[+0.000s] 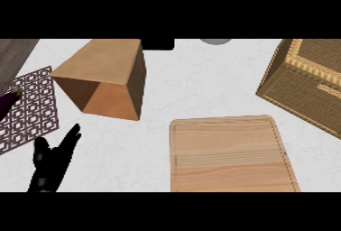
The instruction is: Pick the squash from the cutting board and place it in the basket
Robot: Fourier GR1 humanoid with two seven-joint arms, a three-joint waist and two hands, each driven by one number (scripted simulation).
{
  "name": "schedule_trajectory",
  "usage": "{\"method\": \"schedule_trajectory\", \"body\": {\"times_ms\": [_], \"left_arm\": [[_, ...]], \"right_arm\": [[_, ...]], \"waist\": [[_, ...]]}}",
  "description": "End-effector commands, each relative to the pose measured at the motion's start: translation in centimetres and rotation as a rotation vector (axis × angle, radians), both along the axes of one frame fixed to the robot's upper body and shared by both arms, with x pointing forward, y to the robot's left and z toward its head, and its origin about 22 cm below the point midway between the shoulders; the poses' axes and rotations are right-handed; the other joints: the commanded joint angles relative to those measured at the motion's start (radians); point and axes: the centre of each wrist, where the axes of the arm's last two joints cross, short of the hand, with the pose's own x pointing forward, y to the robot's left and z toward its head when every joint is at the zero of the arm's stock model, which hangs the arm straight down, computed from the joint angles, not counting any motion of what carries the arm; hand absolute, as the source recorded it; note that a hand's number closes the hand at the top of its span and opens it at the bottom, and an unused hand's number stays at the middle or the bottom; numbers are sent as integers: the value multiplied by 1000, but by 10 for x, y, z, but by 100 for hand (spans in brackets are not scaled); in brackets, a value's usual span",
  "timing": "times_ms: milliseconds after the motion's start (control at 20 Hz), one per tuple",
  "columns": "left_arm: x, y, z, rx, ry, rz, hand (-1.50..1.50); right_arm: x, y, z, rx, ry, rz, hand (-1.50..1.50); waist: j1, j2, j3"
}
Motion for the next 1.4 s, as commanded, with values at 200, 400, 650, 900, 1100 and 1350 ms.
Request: {"method": "schedule_trajectory", "body": {"times_ms": [200, 400, 650, 900, 1100, 1350], "left_arm": [[-7, -14, -12, -14, 60, 0, 0], [-4, -18, -16, -16, 72, 14, 0], [-4, -12, -24, -16, 78, 30, 0], [-8, 2, -8, -10, 78, 15, 0], [-21, 2, -18, -10, 85, 14, 0], [-25, 7, -14, -18, 86, 28, 0]], "right_arm": [[-12, -52, -48, -69, 159, -160, 150], [-10, -48, -42, -118, 233, -133, 150], [-19, -48, -48, -195, 222, -80, -150], [-30, -66, -56, -191, 159, -98, -150], [-37, -83, -9, -129, 60, -152, -150], [-67, -100, -7, -96, 18, -221, -150]], "waist": [[1, 11, -10], [-10, 2, -10], [-19, -1, -10], [-13, 0, -10], [-12, -2, -10], [-26, -6, -10]]}}
